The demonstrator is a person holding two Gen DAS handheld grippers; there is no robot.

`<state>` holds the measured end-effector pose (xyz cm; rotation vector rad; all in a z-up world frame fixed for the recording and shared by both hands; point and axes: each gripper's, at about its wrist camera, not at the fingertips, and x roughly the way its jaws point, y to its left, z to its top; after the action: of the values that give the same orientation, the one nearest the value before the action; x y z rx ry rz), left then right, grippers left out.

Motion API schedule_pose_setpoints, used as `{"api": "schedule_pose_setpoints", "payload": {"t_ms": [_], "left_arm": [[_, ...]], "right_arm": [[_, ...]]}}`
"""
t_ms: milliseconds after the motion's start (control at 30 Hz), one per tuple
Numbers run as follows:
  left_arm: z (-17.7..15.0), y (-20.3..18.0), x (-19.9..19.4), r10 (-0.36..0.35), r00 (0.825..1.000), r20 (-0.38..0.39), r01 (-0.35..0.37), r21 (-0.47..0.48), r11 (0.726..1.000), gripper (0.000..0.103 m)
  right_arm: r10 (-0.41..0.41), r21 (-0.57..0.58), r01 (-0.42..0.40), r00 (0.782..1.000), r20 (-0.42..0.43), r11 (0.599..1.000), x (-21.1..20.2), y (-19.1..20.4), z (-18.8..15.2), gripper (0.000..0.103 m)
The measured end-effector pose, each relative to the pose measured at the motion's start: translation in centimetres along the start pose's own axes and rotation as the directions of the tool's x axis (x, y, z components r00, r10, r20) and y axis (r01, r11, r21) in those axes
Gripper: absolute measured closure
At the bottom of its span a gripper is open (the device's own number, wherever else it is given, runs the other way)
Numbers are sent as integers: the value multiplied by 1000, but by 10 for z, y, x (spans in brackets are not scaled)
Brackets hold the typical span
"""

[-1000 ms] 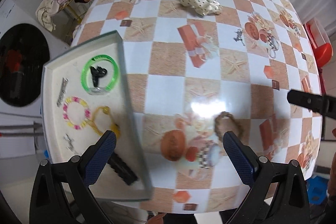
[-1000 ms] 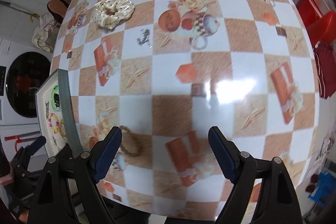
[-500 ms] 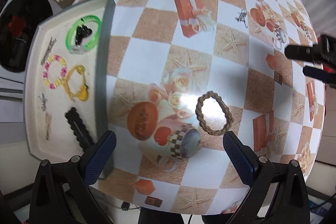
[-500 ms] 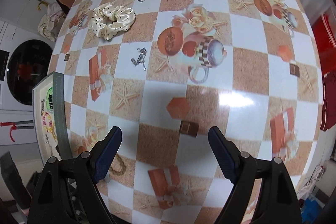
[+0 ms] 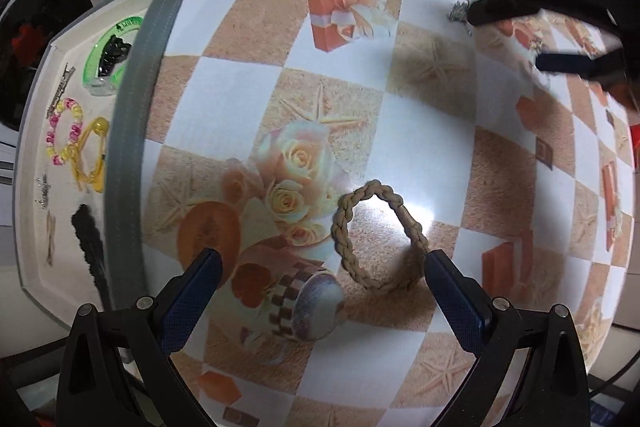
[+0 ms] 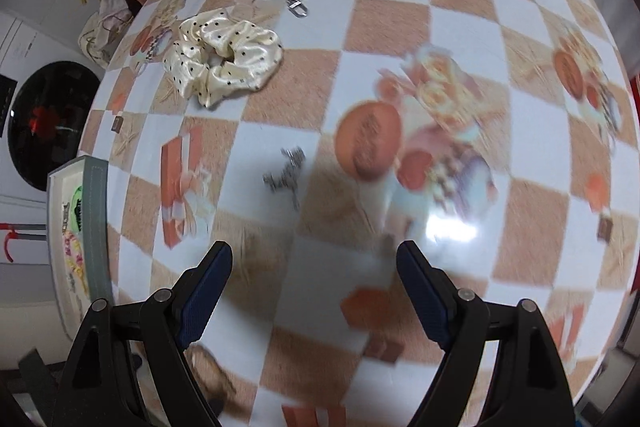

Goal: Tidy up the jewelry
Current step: 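Grasp the tan braided rope bracelet with the left tool while the right tool grasps the silver pendant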

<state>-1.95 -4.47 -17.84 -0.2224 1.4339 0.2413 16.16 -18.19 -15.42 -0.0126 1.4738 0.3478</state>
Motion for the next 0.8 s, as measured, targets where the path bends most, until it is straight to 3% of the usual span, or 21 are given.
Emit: {"api": "schedule_pose_setpoints", "payload": {"t_ms": [133, 167, 333, 433, 533, 567, 667, 800], "left_arm": [[-2, -12, 6, 2, 1000, 6, -2, -8, 1000, 1], [-4, -14, 8, 1, 1000, 8, -1, -8, 1000, 8], [-9, -31, 8, -2, 1000, 21, 2, -8, 1000, 13], [-10, -41, 4, -16, 999, 28, 15, 9, 1000, 27], [-11, -53, 0, -29, 999, 30, 28, 44, 999, 49], [-11, -55, -2, -33, 999, 30, 32, 52, 998, 61], [-10, -57, -4, -61, 998, 18, 60, 47, 997, 82], [-6, -40, -7, -132, 991, 2, 132, -15, 991, 85]], "right_arm": [[-24, -32, 25, 1000, 14, 999, 13, 9, 9, 24], [-31, -39, 31, 999, 17, 999, 16, 11, 11, 25], [-84, -87, 89, 995, 61, 992, 21, 23, 17, 31], [-133, -135, 143, 988, 84, 980, 24, 34, 18, 45], [-189, -176, 205, 976, 103, 963, 24, 44, 17, 70], [-186, -178, 202, 977, 102, 963, 24, 45, 18, 79], [-187, -167, 201, 978, 93, 965, 23, 44, 18, 94], [-159, -121, 167, 985, 69, 979, 18, 34, 15, 98]]}}
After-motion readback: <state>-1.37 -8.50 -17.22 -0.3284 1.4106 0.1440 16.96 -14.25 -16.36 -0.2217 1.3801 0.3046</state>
